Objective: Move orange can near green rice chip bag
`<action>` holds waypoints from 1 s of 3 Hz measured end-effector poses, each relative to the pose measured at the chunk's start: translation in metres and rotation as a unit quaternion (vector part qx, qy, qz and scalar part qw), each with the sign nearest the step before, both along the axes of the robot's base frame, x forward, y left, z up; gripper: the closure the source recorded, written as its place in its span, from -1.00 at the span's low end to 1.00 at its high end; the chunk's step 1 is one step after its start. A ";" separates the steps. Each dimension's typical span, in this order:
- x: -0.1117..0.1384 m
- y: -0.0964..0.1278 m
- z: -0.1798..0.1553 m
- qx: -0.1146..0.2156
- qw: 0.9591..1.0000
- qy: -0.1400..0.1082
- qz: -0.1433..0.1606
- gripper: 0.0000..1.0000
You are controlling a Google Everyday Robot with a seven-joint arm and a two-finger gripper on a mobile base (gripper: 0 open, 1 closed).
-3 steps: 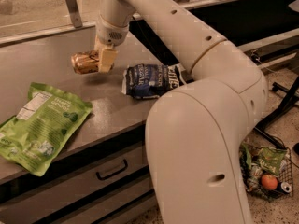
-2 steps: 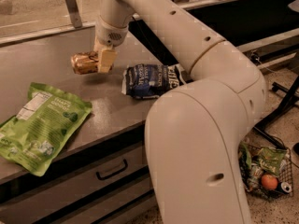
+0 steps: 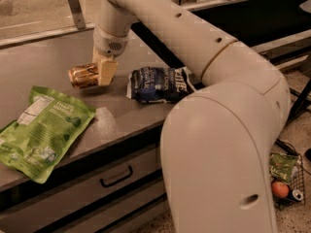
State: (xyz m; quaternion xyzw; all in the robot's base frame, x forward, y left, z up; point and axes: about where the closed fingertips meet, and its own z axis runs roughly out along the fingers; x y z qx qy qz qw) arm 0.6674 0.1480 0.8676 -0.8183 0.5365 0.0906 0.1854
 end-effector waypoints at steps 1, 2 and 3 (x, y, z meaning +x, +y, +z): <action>-0.017 0.001 -0.010 0.003 1.000 0.018 0.012 0.65; -0.017 0.003 -0.013 0.003 1.000 0.020 0.013 0.17; -0.017 0.005 -0.015 0.003 1.000 0.021 0.013 -0.30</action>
Offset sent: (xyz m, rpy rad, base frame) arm -0.0156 0.0006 -0.0090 0.0049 0.0337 0.0218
